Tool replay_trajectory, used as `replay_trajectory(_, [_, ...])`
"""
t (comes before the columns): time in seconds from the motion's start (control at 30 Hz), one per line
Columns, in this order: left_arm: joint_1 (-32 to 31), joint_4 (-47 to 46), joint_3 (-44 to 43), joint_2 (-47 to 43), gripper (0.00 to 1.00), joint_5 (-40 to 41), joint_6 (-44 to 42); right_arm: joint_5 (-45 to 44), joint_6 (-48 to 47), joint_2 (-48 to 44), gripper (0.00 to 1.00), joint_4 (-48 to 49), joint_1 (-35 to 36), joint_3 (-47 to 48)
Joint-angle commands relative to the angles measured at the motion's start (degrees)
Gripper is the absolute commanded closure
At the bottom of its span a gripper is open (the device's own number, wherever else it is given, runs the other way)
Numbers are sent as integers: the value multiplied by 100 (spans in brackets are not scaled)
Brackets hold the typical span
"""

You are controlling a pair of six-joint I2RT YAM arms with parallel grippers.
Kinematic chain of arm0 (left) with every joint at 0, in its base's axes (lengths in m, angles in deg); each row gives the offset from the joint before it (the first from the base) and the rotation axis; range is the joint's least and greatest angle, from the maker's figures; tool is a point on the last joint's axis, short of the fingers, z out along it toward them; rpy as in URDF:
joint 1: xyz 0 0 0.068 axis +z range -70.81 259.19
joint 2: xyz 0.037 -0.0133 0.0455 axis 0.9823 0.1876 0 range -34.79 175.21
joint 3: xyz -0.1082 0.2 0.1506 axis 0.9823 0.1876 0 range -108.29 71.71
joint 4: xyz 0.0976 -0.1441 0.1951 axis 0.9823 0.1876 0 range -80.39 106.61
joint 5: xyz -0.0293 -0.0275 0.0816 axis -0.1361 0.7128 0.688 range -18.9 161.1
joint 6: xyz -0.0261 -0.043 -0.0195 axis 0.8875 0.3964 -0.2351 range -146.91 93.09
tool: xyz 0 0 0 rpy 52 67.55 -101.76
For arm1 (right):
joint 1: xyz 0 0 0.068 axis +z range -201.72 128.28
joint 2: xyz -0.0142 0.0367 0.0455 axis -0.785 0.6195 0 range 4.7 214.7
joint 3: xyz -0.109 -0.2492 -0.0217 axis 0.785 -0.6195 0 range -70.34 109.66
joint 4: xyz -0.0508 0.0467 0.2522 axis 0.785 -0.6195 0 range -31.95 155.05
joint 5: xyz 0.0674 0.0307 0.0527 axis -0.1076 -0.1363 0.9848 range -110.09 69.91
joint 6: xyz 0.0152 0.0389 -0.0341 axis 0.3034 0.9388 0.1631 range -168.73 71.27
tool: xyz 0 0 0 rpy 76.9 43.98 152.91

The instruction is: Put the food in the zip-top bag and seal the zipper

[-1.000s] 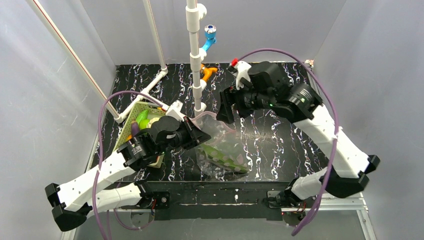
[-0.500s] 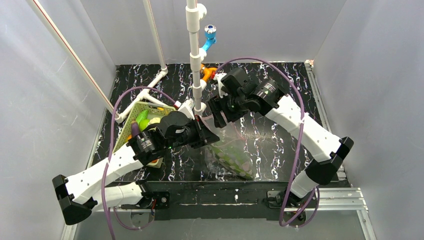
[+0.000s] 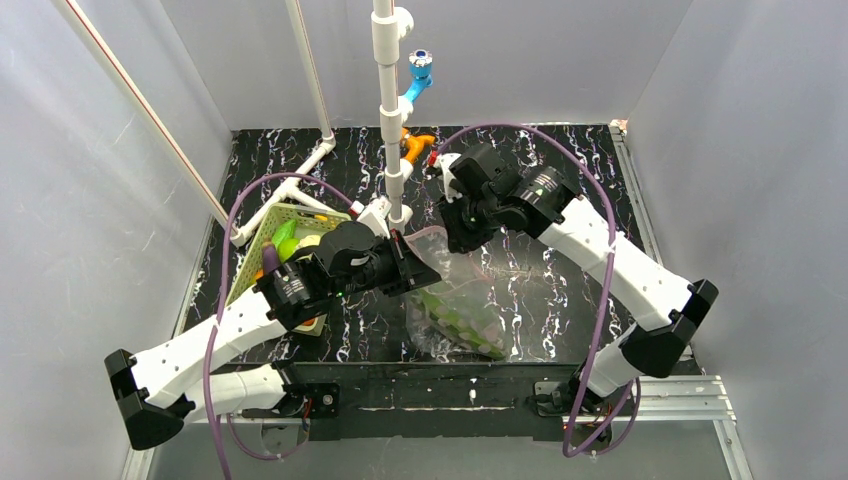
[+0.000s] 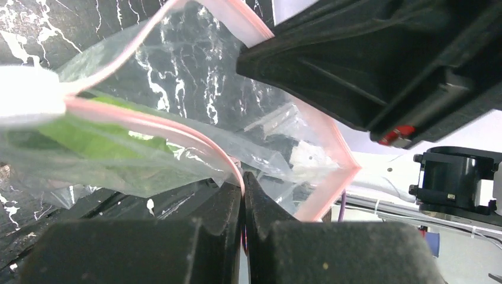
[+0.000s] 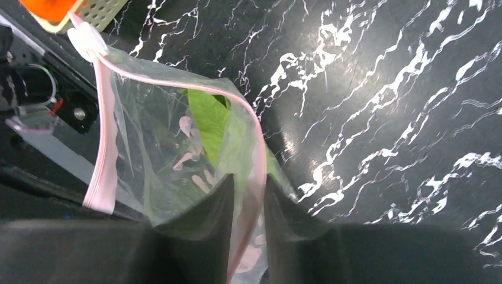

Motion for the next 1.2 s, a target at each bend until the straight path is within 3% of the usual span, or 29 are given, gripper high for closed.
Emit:
replay_trajectory(0.0, [16, 7, -281, 46, 100, -54, -60, -200, 111, -624, 99, 667, -8, -170])
replay_trajectory(0.1, [16, 438, -436, 87, 91, 143, -32, -1039, 135, -970, 99, 886, -13, -278])
replay_trajectory(0.27, [16, 533, -567, -73, 48, 110, -352, -1579, -88, -1365, 99, 1168, -21, -399])
replay_trajectory(0.5, [16, 1912, -1367, -550, 11, 807, -1459, -1653, -111, -1492, 99, 1275, -52, -632])
replay_trajectory(0.67, [22, 3159, -1861, -981, 7, 1719, -1853, -1670, -107, -1615, 99, 1425, -84, -877])
replay_trajectory(0.9, [25, 5268, -2048, -1311, 5, 3831, -1785, -1633, -164, -1735, 99, 1348, -134, -845])
replay_trajectory(1.07, [129, 5939, -1684, -895, 2, 4501, -1848, -1572, -98, -1915, 99, 1350, -137, -930])
replay_trajectory(1.17, [628, 5830, -1348, -549, 2, 4564, -2085, -1506, -71, -1990, 99, 1349, -137, -962])
